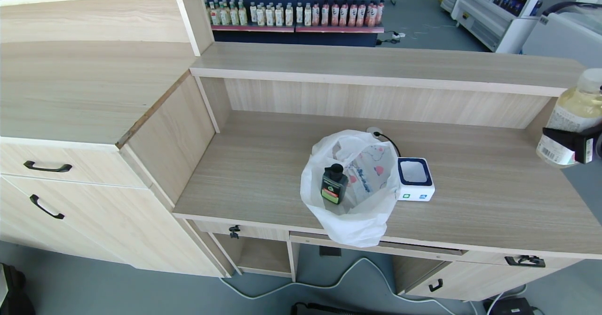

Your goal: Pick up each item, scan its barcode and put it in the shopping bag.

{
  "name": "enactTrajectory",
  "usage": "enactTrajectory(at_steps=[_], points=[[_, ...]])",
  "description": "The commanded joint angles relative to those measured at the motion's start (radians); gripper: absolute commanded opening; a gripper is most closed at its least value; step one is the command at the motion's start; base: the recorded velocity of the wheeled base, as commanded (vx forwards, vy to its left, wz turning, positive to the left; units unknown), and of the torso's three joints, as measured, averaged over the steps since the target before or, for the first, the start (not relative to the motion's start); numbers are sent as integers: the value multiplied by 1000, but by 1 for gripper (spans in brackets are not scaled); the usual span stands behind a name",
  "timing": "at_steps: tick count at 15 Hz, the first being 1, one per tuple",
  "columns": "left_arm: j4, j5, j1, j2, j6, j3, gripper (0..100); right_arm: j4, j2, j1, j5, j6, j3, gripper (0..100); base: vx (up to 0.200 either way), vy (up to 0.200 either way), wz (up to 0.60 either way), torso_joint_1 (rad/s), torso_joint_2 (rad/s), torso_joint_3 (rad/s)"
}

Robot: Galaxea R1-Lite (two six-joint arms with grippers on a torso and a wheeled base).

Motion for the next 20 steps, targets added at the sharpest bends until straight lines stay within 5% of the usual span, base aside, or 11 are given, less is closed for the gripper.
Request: enactTrajectory(at_steps=[1,6,9,15,20], points=[[0,0,0,0,0,0,100,-98,8,0,-1,-2,-1,0,0,0,0,0,0,0],[0,0,0,0,0,0,100,-264,48,112,-30,78,-27,0,0,0,240,0,0,2],[0,0,0,0,0,0,100,-329,151,275,-243,178,-65,0,0,0,600,1,1,2],[0,0,0,0,0,0,100,-447,456,474,-248,402,-146,0,0,0,100,0,0,0],[0,0,0,0,0,0,100,-497,553,513,-245,385,-131,0,0,0,0,0,0,0]])
